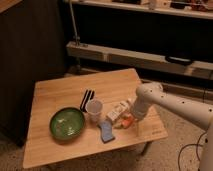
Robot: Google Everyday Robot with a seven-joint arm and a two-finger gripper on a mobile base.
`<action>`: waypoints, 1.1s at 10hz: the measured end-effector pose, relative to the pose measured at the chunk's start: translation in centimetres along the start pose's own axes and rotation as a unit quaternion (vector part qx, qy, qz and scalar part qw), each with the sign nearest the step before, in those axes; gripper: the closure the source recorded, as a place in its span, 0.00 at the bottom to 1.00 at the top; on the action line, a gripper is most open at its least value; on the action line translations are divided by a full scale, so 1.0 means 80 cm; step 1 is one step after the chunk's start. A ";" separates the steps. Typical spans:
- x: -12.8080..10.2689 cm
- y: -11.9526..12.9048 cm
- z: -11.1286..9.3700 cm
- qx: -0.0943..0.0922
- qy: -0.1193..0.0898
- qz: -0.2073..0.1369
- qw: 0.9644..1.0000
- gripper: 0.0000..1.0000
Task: Place the pepper in the ceramic cup
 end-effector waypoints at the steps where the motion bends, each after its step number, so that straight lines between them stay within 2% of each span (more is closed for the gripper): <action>1: -0.001 -0.001 0.002 -0.001 -0.002 0.000 1.000 0.23; 3: -0.004 -0.005 0.005 -0.002 -0.005 -0.003 1.000 0.41; 7: -0.010 -0.006 0.011 -0.004 -0.011 -0.004 1.000 0.45; 8: -0.012 -0.007 0.011 -0.004 -0.013 -0.004 1.000 0.53; 10: -0.016 -0.009 0.013 -0.005 -0.015 -0.004 1.000 0.75; 11: -0.017 -0.010 0.012 -0.005 -0.015 -0.004 1.000 0.83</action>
